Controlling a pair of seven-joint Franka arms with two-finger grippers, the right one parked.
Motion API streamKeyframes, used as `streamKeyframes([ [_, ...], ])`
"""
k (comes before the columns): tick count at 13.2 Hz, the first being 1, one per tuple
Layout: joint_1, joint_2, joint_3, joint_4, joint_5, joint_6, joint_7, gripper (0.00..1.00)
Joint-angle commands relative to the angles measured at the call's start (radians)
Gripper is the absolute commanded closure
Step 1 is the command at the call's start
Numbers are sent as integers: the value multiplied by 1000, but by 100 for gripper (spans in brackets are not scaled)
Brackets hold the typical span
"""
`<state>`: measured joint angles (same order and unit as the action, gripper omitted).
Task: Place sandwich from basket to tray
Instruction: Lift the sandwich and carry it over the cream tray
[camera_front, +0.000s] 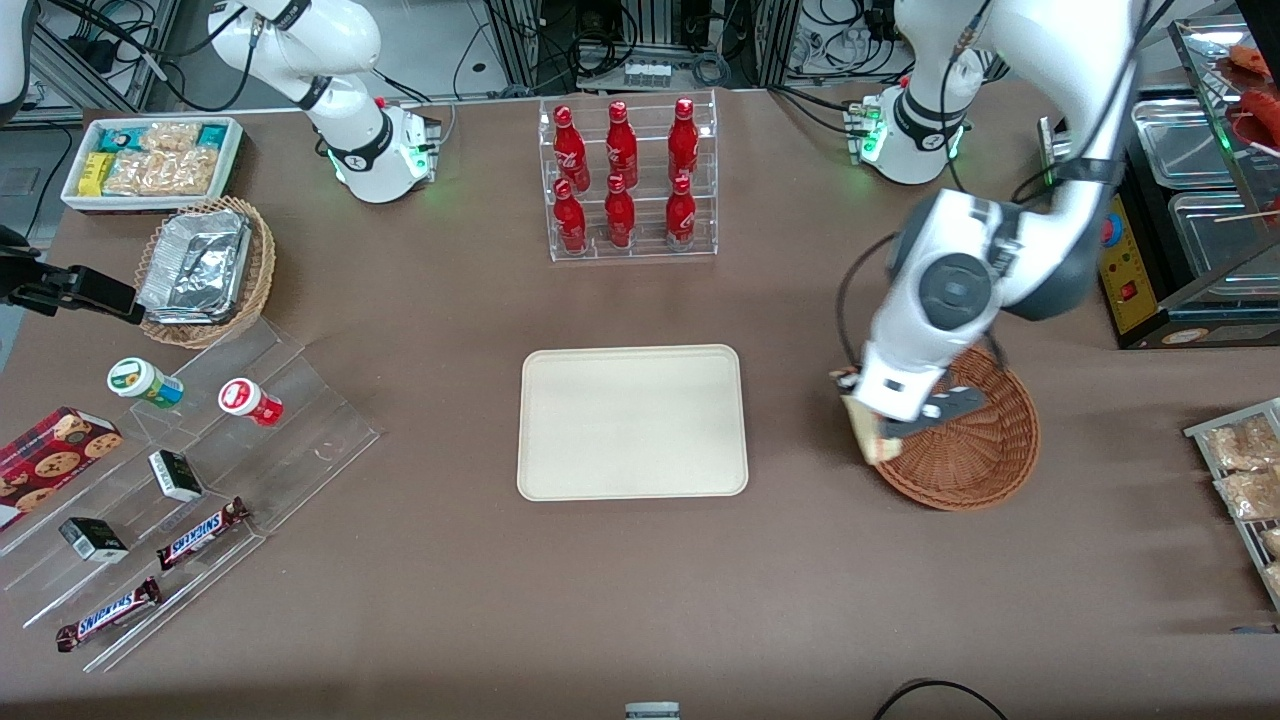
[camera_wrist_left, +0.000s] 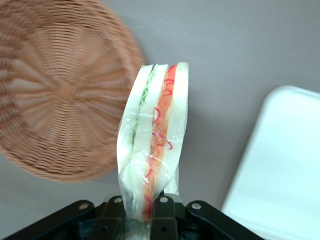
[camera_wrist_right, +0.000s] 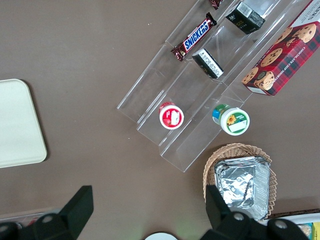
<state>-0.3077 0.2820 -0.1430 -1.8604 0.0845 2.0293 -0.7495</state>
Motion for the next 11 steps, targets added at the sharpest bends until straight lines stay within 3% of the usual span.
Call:
streamKeyframes([
  [1, -117, 107, 0, 122, 6, -18, -4, 100],
  [8, -304, 399, 2, 436, 1, -12, -92, 100],
  [11, -336, 439, 2, 461, 11, 40, -99, 100],
])
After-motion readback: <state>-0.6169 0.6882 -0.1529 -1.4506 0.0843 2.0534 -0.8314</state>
